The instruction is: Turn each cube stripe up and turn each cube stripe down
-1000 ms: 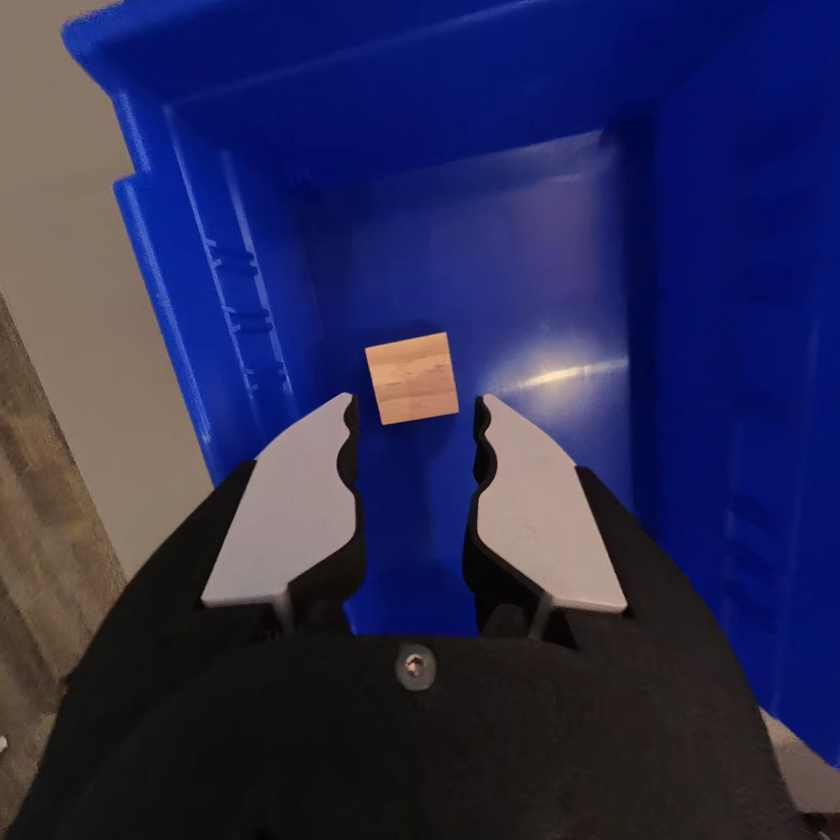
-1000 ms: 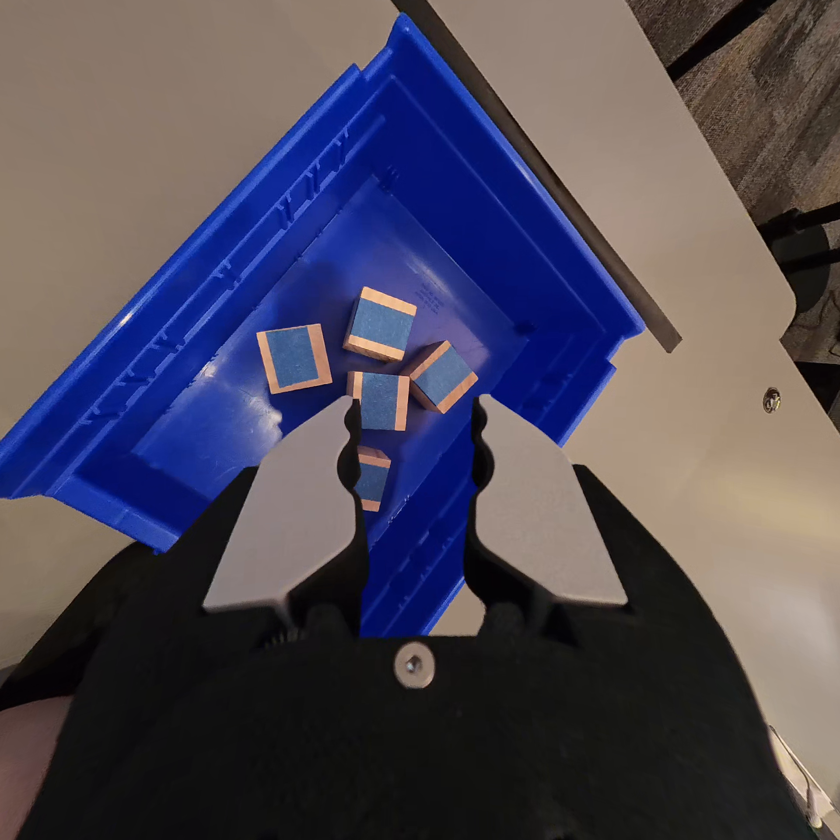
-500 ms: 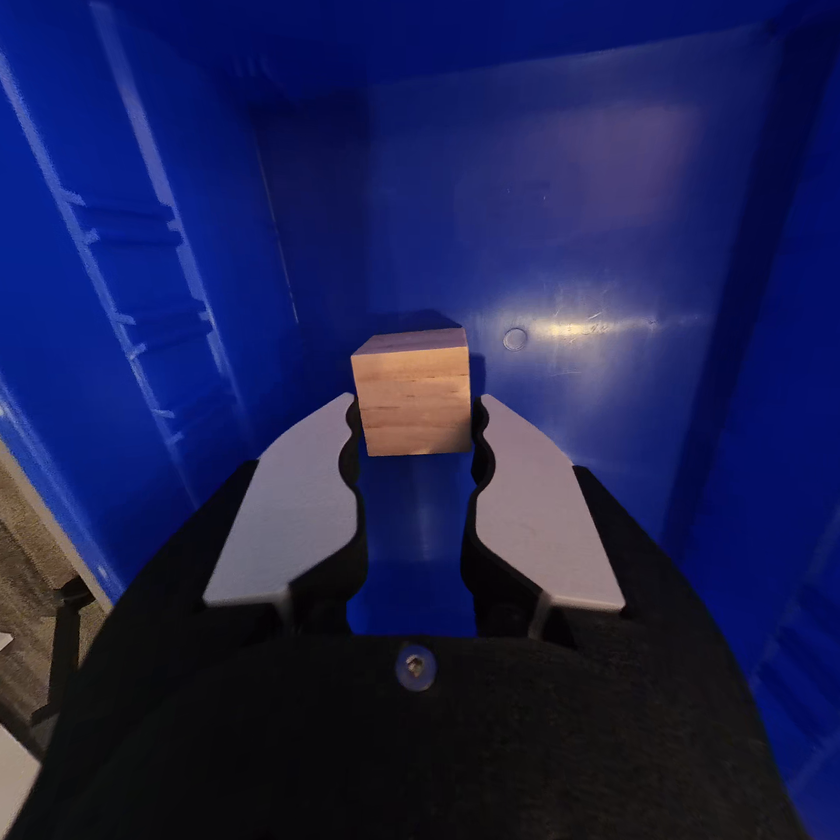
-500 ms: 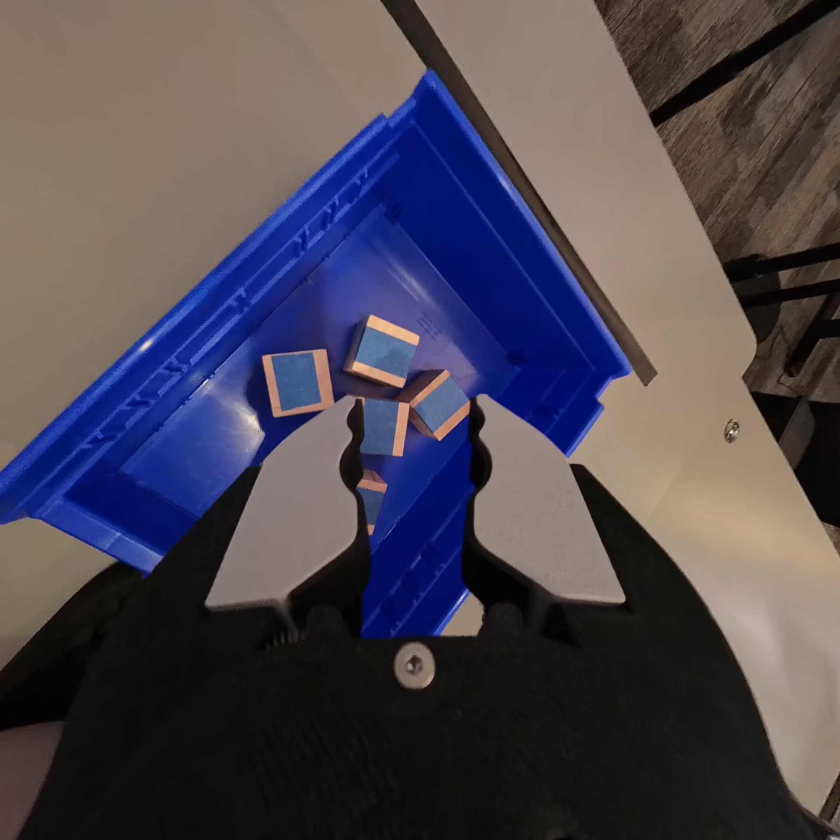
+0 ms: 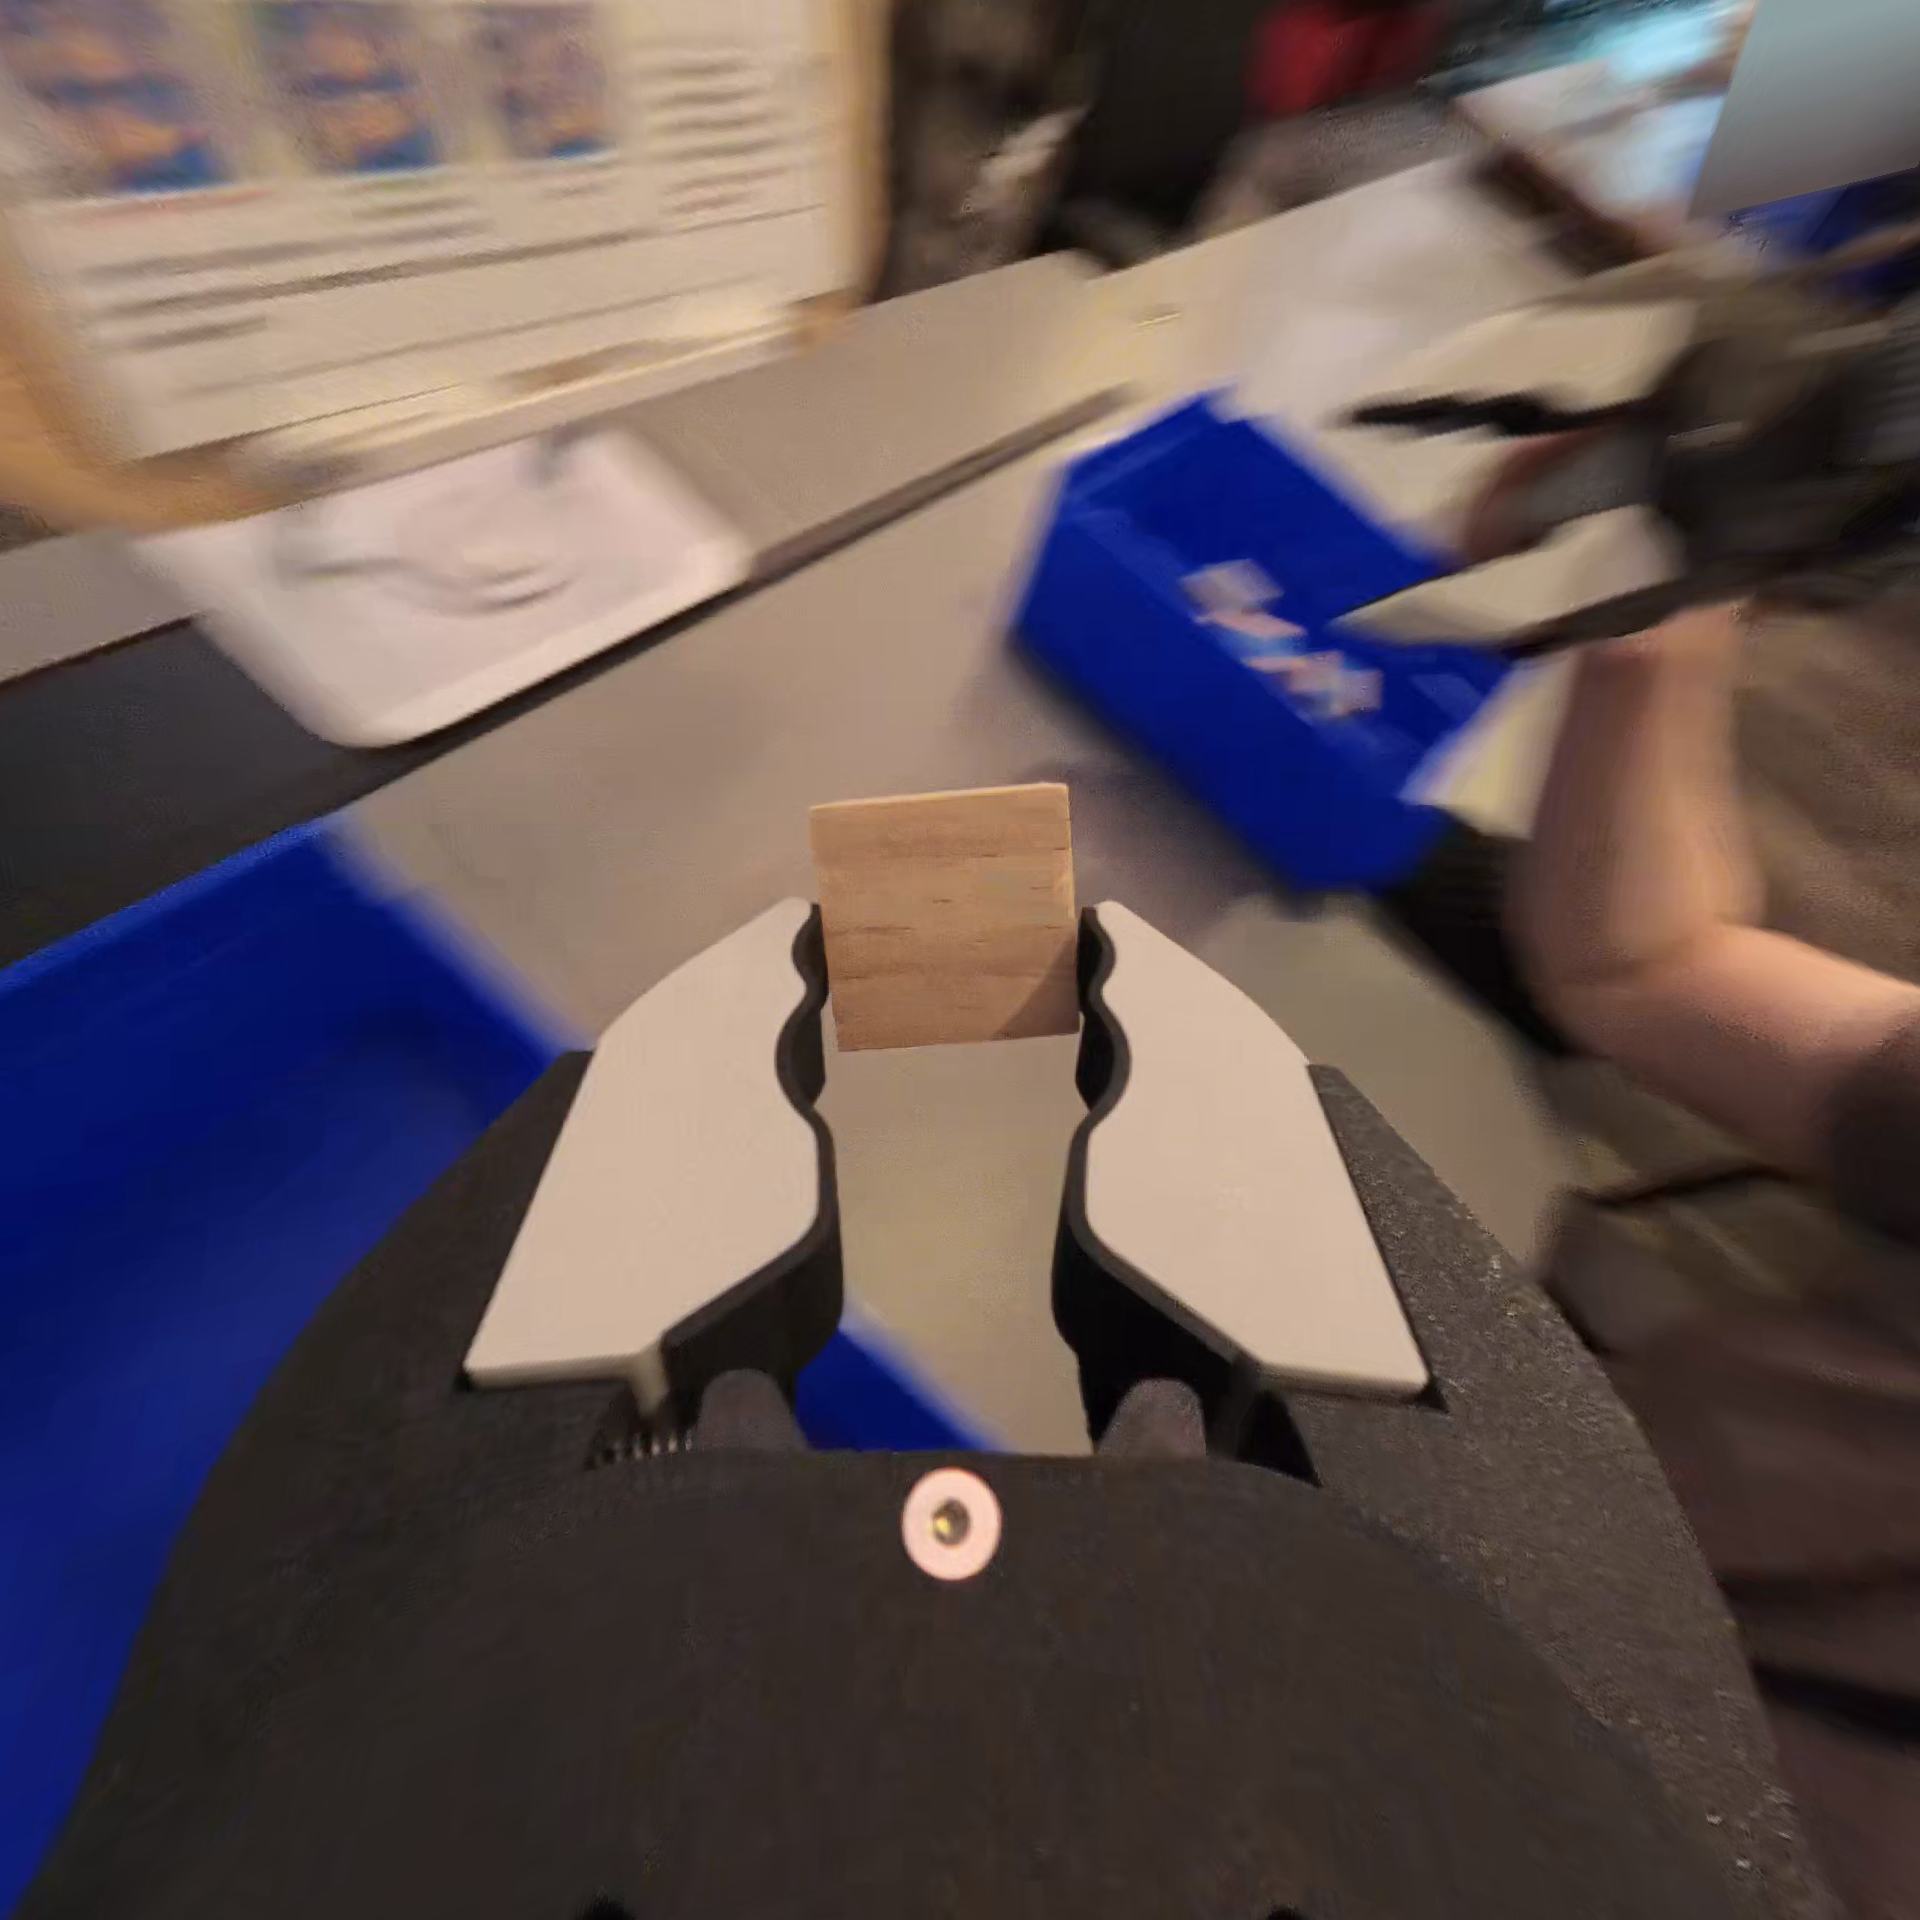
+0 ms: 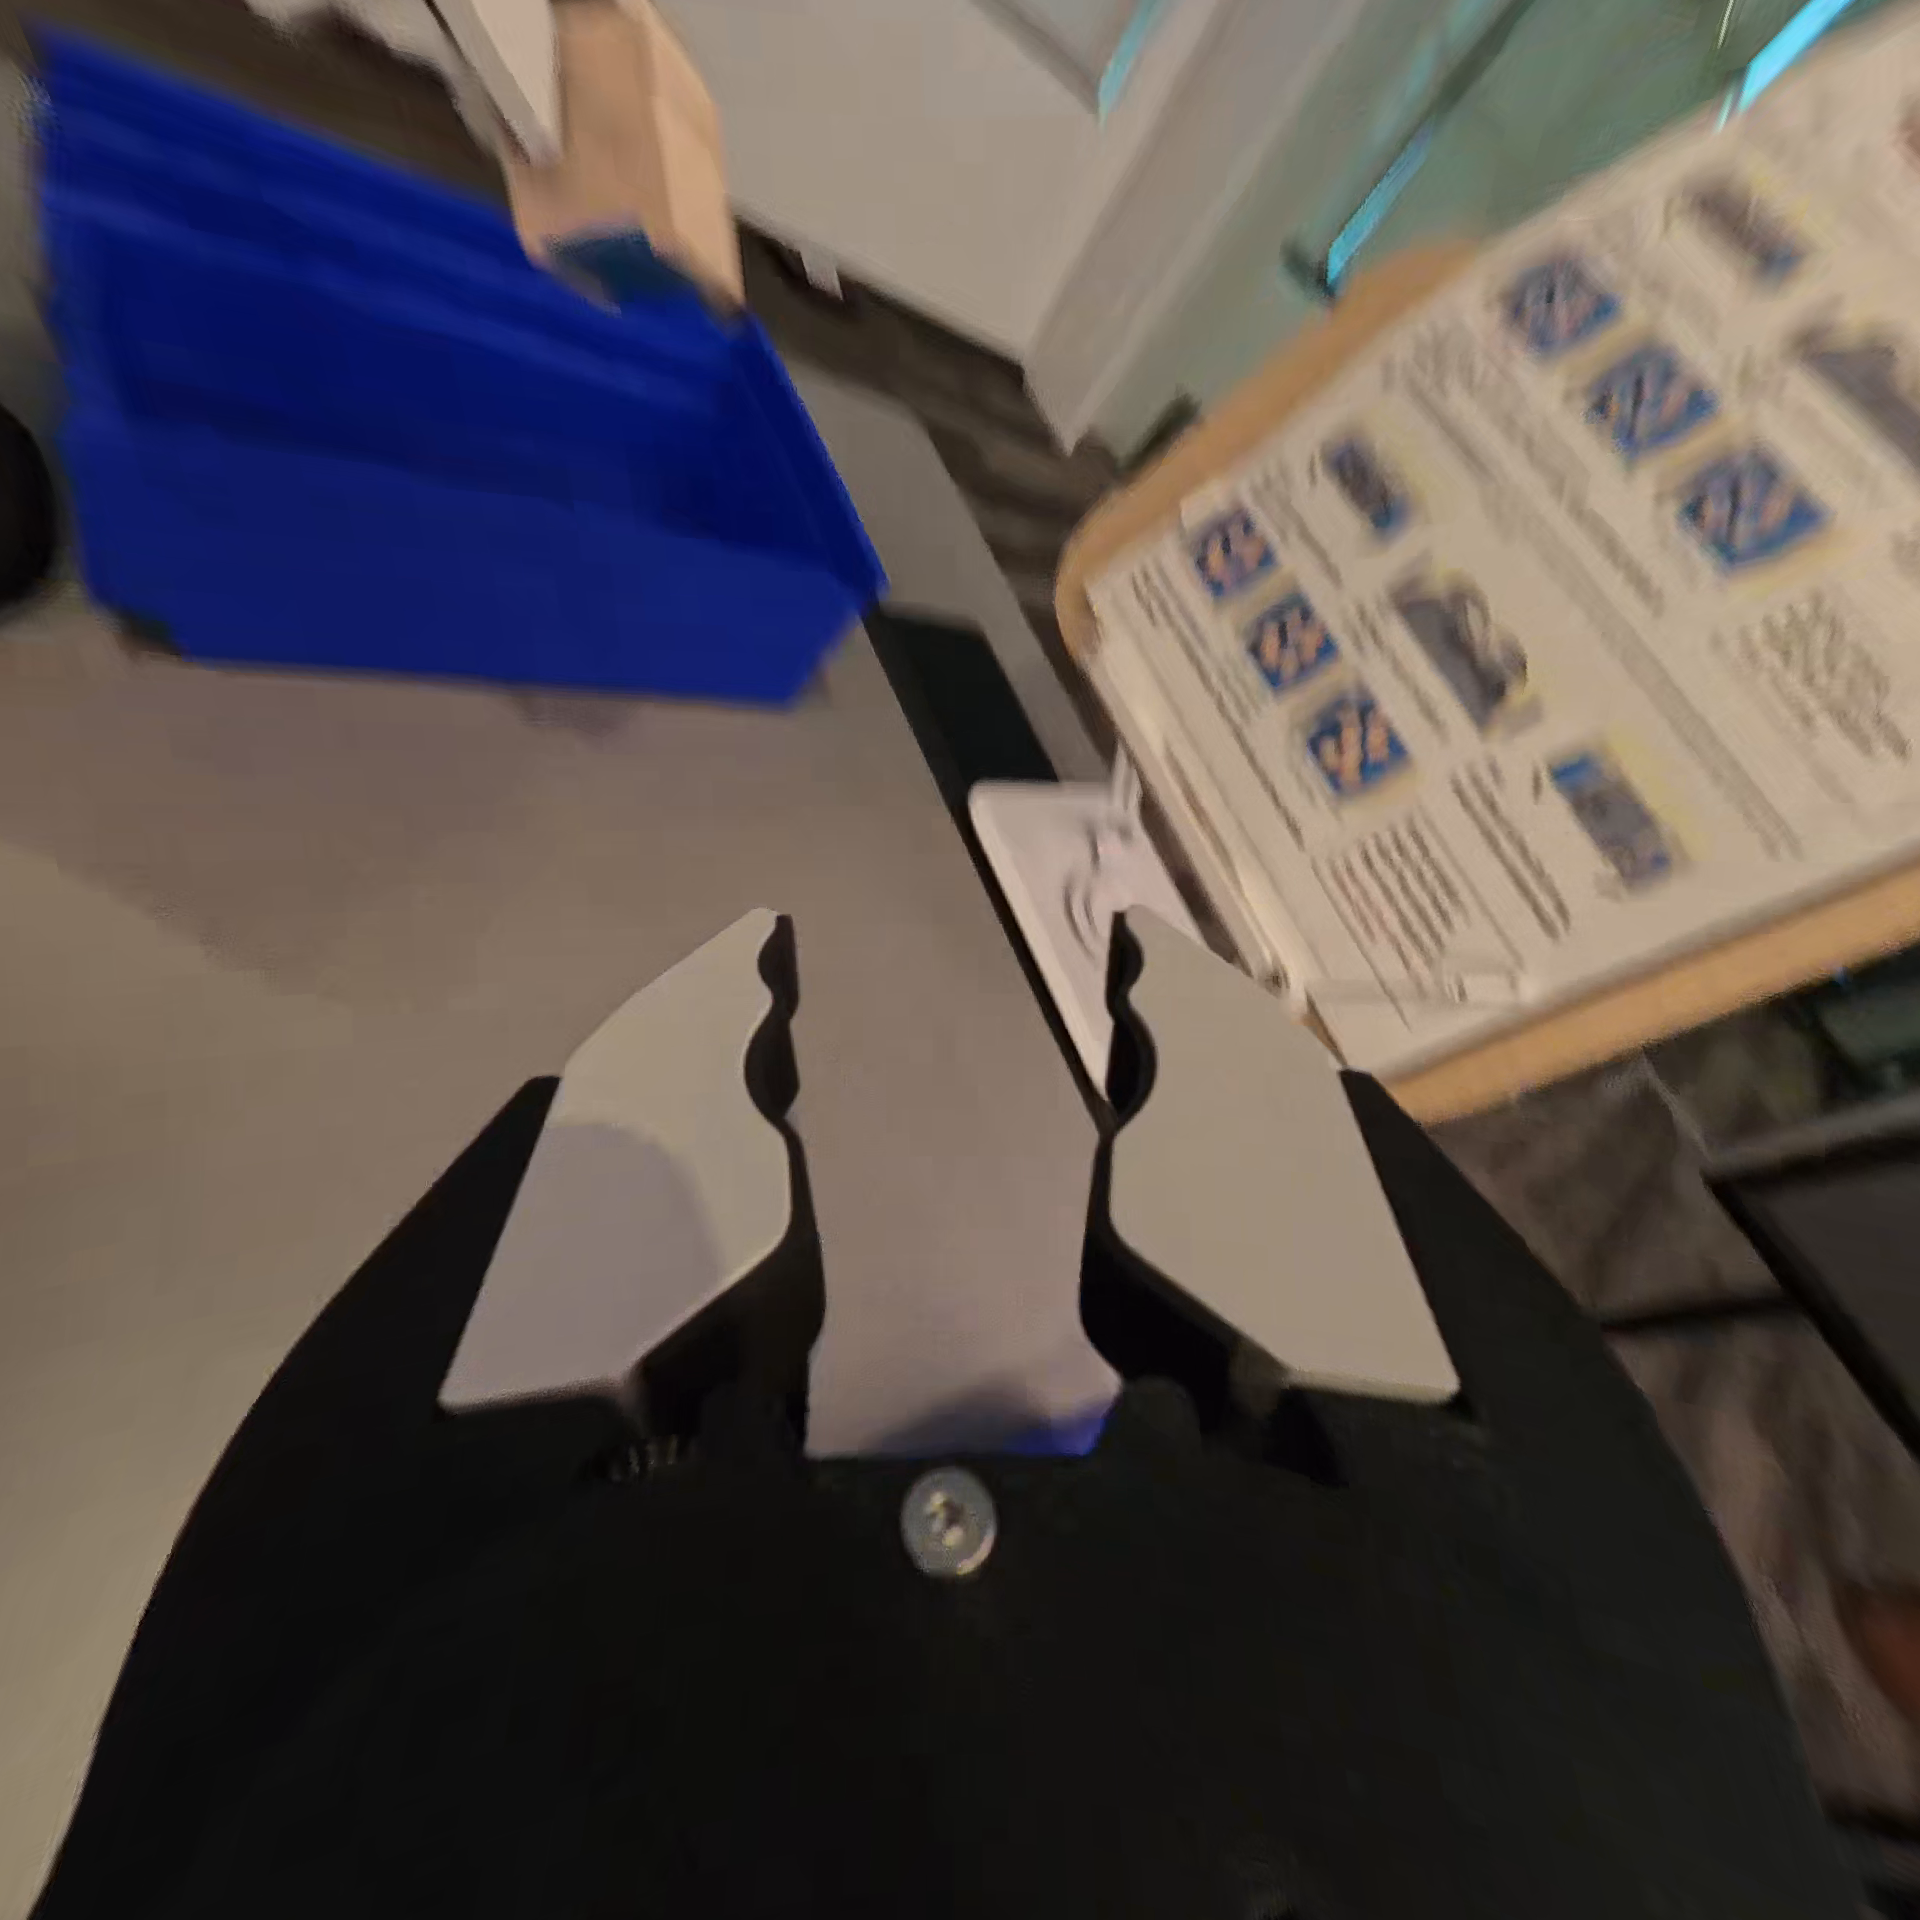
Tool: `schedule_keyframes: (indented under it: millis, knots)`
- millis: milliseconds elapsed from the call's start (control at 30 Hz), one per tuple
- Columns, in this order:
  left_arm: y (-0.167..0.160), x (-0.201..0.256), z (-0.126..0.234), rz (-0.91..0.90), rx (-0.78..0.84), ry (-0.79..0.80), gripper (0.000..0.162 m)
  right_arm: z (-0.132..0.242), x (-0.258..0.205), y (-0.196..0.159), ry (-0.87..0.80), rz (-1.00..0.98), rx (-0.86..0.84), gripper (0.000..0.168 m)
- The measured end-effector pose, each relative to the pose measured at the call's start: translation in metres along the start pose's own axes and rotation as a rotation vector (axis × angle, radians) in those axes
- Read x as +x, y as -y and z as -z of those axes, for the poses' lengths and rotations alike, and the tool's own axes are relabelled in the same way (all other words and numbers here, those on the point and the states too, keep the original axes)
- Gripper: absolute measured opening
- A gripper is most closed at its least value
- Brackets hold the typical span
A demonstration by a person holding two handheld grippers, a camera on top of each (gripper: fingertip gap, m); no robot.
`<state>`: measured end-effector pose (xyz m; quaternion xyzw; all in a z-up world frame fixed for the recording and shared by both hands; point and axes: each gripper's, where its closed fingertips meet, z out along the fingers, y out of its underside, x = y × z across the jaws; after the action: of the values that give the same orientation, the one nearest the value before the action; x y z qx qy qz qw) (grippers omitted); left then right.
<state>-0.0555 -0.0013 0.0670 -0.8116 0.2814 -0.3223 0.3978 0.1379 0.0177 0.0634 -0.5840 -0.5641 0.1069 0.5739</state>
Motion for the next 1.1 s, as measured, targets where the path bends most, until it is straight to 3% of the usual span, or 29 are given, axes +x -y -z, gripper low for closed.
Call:
schedule_keyframes:
  millis: [100, 300, 367, 467, 633, 700, 800, 900, 1100]
  knots:
    - [0.014, 0.067, -0.022, -0.009, 0.054, -0.337, 0.046, -0.012, -0.028, 0.040, 0.000, 0.064, 0.202, 0.069]
    - [0.020, 0.117, -0.048, 0.083, 0.092, -0.626, 0.045, -0.015, -0.055, 0.078, -0.081, 0.114, 0.389, 0.073]
    - [0.020, 0.124, -0.056, 0.107, 0.089, -0.662, 0.045, -0.015, -0.060, 0.084, -0.106, 0.125, 0.410, 0.070]
    - [0.016, 0.132, -0.065, 0.107, 0.076, -0.700, 0.045, -0.015, -0.064, 0.085, -0.144, 0.177, 0.411, 0.046]
    - [0.016, 0.135, -0.067, 0.040, 0.087, -0.685, 0.063, -0.005, -0.052, 0.071, -0.063, 0.222, 0.228, 0.046]
    - [0.016, 0.126, -0.064, -0.012, 0.082, -0.601, 0.066, 0.012, -0.035, 0.036, 0.021, 0.143, -0.033, 0.046]
    - [0.018, 0.104, -0.054, -0.124, 0.084, -0.420, 0.060, 0.065, -0.027, -0.056, 0.197, -0.126, -0.462, 0.046]
    - [0.024, 0.085, -0.035, -0.189, 0.116, -0.286, 0.056, 0.110, -0.017, -0.144, 0.190, -0.278, -0.827, 0.047]
    - [0.033, 0.056, 0.000, -0.172, 0.177, -0.160, 0.052, 0.119, -0.053, -0.200, 0.438, -0.458, -1.055, 0.046]
